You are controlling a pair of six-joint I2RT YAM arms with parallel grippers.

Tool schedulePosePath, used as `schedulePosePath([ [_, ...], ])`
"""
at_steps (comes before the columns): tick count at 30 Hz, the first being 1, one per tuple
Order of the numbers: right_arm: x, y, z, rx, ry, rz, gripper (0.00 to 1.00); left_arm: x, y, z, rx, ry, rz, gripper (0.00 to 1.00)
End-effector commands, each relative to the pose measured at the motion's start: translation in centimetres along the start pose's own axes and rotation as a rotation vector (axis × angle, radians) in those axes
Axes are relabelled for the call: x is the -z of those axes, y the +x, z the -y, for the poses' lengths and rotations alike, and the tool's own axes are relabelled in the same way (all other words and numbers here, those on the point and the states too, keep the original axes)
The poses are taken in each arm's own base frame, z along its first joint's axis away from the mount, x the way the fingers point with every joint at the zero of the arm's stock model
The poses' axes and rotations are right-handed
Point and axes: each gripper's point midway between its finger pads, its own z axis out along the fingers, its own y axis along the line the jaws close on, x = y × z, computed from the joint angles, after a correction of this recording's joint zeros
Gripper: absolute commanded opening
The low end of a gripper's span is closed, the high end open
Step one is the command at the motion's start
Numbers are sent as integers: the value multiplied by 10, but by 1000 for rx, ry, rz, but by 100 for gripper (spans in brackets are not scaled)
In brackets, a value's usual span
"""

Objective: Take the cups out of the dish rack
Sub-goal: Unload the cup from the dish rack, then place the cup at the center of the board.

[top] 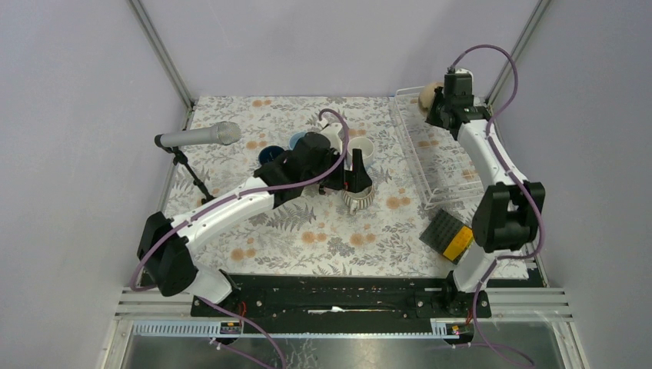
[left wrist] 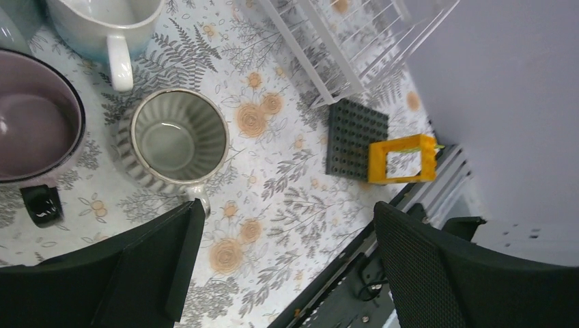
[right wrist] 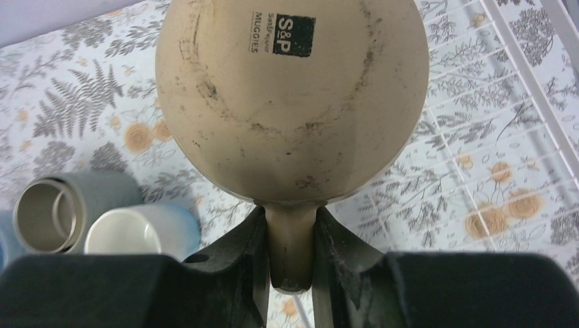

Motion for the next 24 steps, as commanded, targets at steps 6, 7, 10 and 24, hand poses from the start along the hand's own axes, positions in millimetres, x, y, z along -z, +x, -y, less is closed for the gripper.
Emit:
schedulePosePath([
  [6,98,-2,-65,-73,-297,97,0,24,-20,15,291,204,249,99],
  [7,102,8,-70,-88,-323,75,0,25,-20,15,313,225,264,99],
  [10,120,31,-94,-111,-426,26,0,30,-17,11,371,272,306,99],
  [24,186,104,-180,-311,-887,-214,0,52,-36,-27,631,492,430,99],
])
